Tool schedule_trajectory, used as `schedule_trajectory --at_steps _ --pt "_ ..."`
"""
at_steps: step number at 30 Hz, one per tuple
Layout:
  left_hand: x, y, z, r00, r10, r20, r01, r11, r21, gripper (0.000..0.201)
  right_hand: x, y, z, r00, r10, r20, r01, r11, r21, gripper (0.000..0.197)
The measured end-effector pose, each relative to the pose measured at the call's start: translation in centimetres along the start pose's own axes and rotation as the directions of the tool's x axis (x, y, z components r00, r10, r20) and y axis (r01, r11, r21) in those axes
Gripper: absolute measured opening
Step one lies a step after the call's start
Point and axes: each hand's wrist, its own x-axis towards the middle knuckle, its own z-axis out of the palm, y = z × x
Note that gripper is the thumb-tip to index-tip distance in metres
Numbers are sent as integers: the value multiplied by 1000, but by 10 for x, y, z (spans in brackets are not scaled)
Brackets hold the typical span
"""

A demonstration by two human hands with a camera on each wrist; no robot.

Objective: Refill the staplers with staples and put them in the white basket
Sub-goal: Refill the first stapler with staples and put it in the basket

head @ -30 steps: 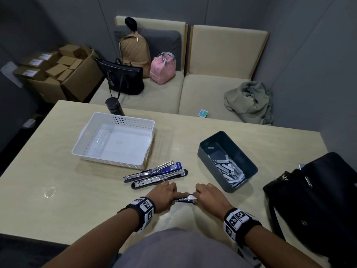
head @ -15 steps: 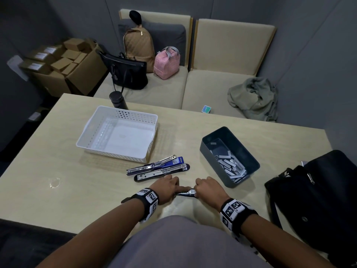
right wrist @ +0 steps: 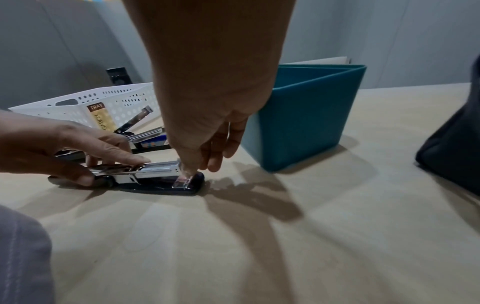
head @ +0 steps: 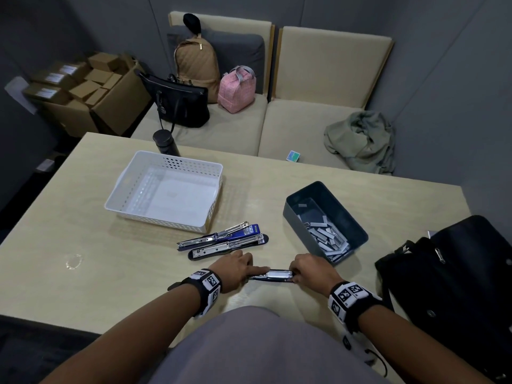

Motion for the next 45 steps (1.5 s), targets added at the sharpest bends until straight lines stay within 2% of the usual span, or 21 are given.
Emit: schedule_trajectory --at_steps 2,4,7,9,12,14,17,20,22,26,29,35,38,42,45 --pt "0 -2 1 1000 15 4 -15 1000 7 61 -4 2 -1 999 31 -25 -29 996 80 20" --pt "1 -4 3 1000 28 3 -28 999 24 61 -6 1 -1 998 39 -46 -31 987 159 30" --pt "2 -4 5 998 52 -28 -50 997 60 58 -3 -10 3 1000 5 -2 -5 995 96 31" --pt "1 -3 6 998 50 -26 -48 995 86 58 0 -16 5 999 45 -9 -45 997 67 26" --pt "-5 -6 3 999 -47 -11 47 995 93 60 4 -19 6 997 80 -22 -79 997 25 23" --pt "-11 -14 0 994 -108 7 107 992 65 52 4 -19 6 997 76 -15 -76 997 17 24" --pt "-27 -28 1 995 -102 5 101 993 53 36 4 -17 7 996 83 -13 -83 996 35 25" --pt "-41 -37 0 990 -138 1 138 990 -5 32 3 -17 9 997 79 -17 -77 994 74 27" --pt "-46 -38 -6 988 -148 -50 144 987 -74 33 2 -17 10 997 72 -23 -69 991 114 32" --pt "-41 -26 -35 966 -93 -240 45 979 -198 30 5 -18 12 996 89 -27 -83 981 176 39" --pt "-25 -6 -56 955 -26 -296 -32 982 -188 24 8 -20 11 995 96 -40 -85 972 220 37" --pt "15 34 -57 977 27 -211 -52 992 -117 30 3 -15 12 992 105 -75 -63 902 427 36" --pt "30 43 -40 991 72 -114 -75 997 -26 36 0 -11 13 990 118 -82 -71 897 435 40" --pt "36 45 -18 999 -53 10 52 996 73 47 -1 -1 14 986 164 -18 -137 875 465 42" --pt "33 43 -13 996 -83 45 76 987 141 41 1 2 13 987 157 42 -156 836 526 45"
